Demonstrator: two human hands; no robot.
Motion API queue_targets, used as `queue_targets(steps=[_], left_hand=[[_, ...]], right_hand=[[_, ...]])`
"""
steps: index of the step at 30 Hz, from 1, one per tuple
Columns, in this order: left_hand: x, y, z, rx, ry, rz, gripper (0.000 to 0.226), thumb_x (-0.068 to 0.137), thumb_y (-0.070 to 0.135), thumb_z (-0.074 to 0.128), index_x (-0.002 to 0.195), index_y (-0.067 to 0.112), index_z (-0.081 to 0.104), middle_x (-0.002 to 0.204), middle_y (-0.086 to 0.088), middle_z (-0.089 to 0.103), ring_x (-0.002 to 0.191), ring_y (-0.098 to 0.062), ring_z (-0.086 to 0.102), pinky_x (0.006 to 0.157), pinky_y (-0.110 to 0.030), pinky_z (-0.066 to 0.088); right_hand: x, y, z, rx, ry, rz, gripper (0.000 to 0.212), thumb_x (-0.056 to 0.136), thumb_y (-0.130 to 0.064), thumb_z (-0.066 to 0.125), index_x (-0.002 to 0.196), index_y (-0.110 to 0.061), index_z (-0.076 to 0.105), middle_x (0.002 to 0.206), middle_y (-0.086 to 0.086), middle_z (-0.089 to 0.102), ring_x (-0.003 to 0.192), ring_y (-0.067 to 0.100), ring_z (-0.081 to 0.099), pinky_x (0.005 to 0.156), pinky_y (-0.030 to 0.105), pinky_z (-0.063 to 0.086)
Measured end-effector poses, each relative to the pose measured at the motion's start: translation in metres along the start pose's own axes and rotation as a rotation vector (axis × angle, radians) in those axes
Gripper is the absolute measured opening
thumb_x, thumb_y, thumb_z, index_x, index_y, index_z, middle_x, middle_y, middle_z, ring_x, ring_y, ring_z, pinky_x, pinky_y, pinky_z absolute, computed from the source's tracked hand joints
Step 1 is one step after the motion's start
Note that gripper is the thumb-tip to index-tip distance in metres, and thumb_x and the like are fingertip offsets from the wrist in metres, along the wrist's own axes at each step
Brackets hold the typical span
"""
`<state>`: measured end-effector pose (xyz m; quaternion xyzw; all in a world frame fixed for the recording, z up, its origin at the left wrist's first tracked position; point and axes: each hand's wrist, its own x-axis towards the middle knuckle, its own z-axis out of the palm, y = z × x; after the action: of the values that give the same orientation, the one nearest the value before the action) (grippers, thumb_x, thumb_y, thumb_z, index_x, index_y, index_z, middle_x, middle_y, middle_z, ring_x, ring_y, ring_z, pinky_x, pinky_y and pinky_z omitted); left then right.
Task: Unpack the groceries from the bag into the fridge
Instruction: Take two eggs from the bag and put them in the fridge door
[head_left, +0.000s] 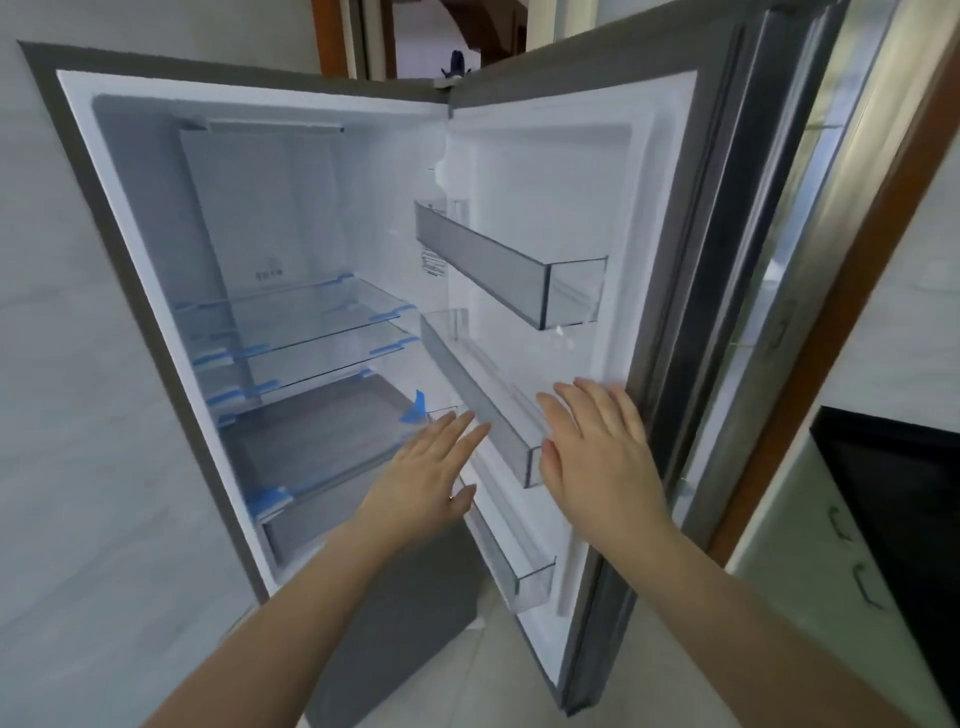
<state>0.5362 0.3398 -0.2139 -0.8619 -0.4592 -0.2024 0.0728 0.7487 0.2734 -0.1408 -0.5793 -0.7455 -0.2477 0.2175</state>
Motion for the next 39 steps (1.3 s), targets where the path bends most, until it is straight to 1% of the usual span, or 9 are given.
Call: queue_targets(steps=[5,8,11,15,19,25,31,36,39], left_hand=[[0.044,0.016,0.014,0.065,0.020,0.057,0.072,0.091,0.037,0.053,0.153,0.027,0.017,0.157,-0.003,0.027,0.145,-0.024,0.022,0.119,-0.041,0.012],[0.074,0.026,0.022,0.135,0.005,0.027,0.073,0.095,0.040,0.047,0.154,0.028,0.005,0.162,-0.002,0.012,0.148,-0.022,0.007,0.118,-0.039,-0.005],[0.110,0.033,0.026,0.134,-0.044,0.023,0.074,0.097,0.042,0.044,0.153,0.029,-0.003,0.163,-0.001,-0.002,0.149,-0.022,-0.002,0.119,-0.040,-0.004],[0.157,0.034,0.037,0.129,-0.088,-0.069,0.072,0.096,0.045,0.042,0.153,0.033,-0.001,0.162,0.000,0.005,0.149,-0.022,0.001,0.118,-0.047,-0.004],[0.183,0.036,0.054,0.128,-0.068,-0.085,0.062,0.094,0.040,0.048,0.149,0.035,0.019,0.158,0.000,0.022,0.148,-0.023,0.009,0.115,-0.051,-0.006],[0.214,0.043,0.078,0.304,0.000,0.023,0.077,0.080,0.030,0.070,0.148,0.028,0.034,0.134,-0.013,0.054,0.130,-0.036,0.045,0.113,-0.058,0.016],[0.234,0.059,0.105,0.276,0.026,0.002,0.088,0.080,0.035,0.070,0.152,0.022,0.021,0.141,-0.020,0.045,0.134,-0.042,0.037,0.113,-0.056,0.024],[0.244,0.055,0.112,0.272,0.047,0.015,0.100,0.071,-0.008,0.054,0.154,0.024,0.009,0.145,-0.016,0.040,0.140,-0.038,0.029,0.116,-0.053,0.019],[0.249,0.053,0.119,0.252,0.057,0.017,0.104,0.068,-0.013,0.050,0.155,0.024,0.007,0.148,-0.016,0.037,0.141,-0.038,0.026,0.117,-0.053,0.017]], right_hand=[[-0.004,0.018,0.031,0.030,-0.095,0.065,0.054,0.093,-0.035,0.054,0.141,-0.012,0.044,0.140,0.007,0.053,0.130,0.026,0.048,0.113,0.044,0.030],[-0.004,0.032,0.049,0.010,-0.190,0.115,0.062,0.092,-0.043,0.055,0.143,-0.011,0.041,0.141,0.008,0.052,0.129,0.027,0.050,0.111,0.044,0.032],[-0.001,0.052,0.061,-0.039,-0.222,0.169,0.068,0.089,-0.047,0.058,0.143,-0.010,0.041,0.139,0.010,0.053,0.126,0.029,0.052,0.111,0.045,0.031],[0.004,0.081,0.074,-0.097,-0.227,0.210,0.068,0.087,-0.046,0.062,0.140,-0.007,0.045,0.132,0.012,0.057,0.121,0.031,0.053,0.110,0.043,0.033],[0.007,0.109,0.090,-0.186,-0.237,0.224,0.075,0.084,-0.049,0.064,0.141,-0.004,0.043,0.135,0.016,0.054,0.126,0.035,0.050,0.113,0.045,0.026],[0.018,0.154,0.120,-0.201,-0.268,0.274,0.081,0.086,-0.047,0.063,0.147,-0.004,0.031,0.149,0.020,0.039,0.137,0.041,0.035,0.115,0.049,-0.002],[0.037,0.186,0.149,-0.227,-0.291,0.314,0.087,0.090,-0.058,0.050,0.150,-0.004,0.018,0.155,0.023,0.025,0.142,0.045,0.020,0.115,0.053,-0.007],[0.047,0.203,0.170,-0.227,-0.256,0.348,0.094,0.083,-0.063,0.056,0.149,-0.003,0.025,0.154,0.024,0.027,0.142,0.046,0.020,0.116,0.053,-0.006],[0.054,0.211,0.181,-0.217,-0.237,0.366,0.094,0.080,-0.062,0.061,0.147,-0.003,0.032,0.152,0.025,0.031,0.141,0.046,0.024,0.117,0.054,0.002]])
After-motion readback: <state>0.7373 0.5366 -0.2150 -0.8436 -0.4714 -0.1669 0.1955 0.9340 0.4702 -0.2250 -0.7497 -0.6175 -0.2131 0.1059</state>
